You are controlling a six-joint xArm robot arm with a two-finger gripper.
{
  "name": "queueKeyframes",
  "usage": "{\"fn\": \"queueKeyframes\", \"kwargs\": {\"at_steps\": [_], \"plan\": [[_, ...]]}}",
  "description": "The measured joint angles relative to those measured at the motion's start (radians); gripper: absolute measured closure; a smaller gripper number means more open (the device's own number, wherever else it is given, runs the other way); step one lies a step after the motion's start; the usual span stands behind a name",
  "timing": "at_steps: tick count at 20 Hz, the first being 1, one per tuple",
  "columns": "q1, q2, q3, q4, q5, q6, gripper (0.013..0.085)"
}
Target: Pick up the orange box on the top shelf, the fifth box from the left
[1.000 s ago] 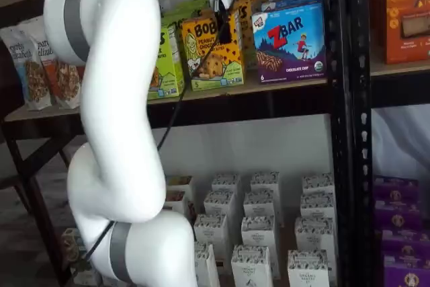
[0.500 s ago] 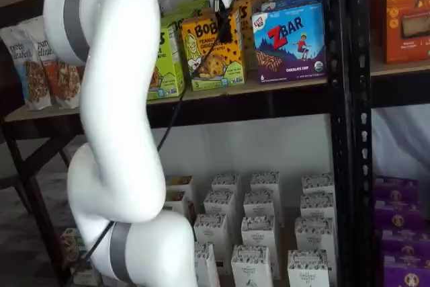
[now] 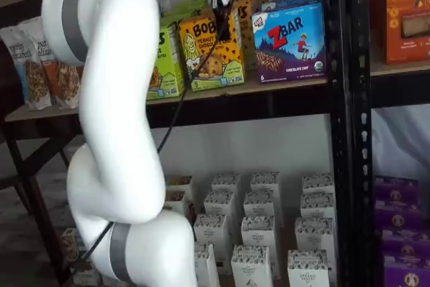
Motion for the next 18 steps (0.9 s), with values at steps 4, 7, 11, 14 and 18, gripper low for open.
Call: {"fn": "queueKeyframes", "kwargs": {"at_steps": [4, 7, 11, 14, 18], "plan": [[0.003, -0.014, 0.0, -0.005, 0.028, 0.004, 0.069], [0.008, -0.028, -0.004, -0.006, 0.064, 0.009, 0.069], [0.015, -0.054, 0.007, -0.007, 0.093, 0.018, 0.069], [0.02, -0.079, 0.024, -0.008, 0.107, 0.023, 0.069], [0.022, -0.121, 0.055, 0.0, 0.127, 0.027, 0.069]]}}
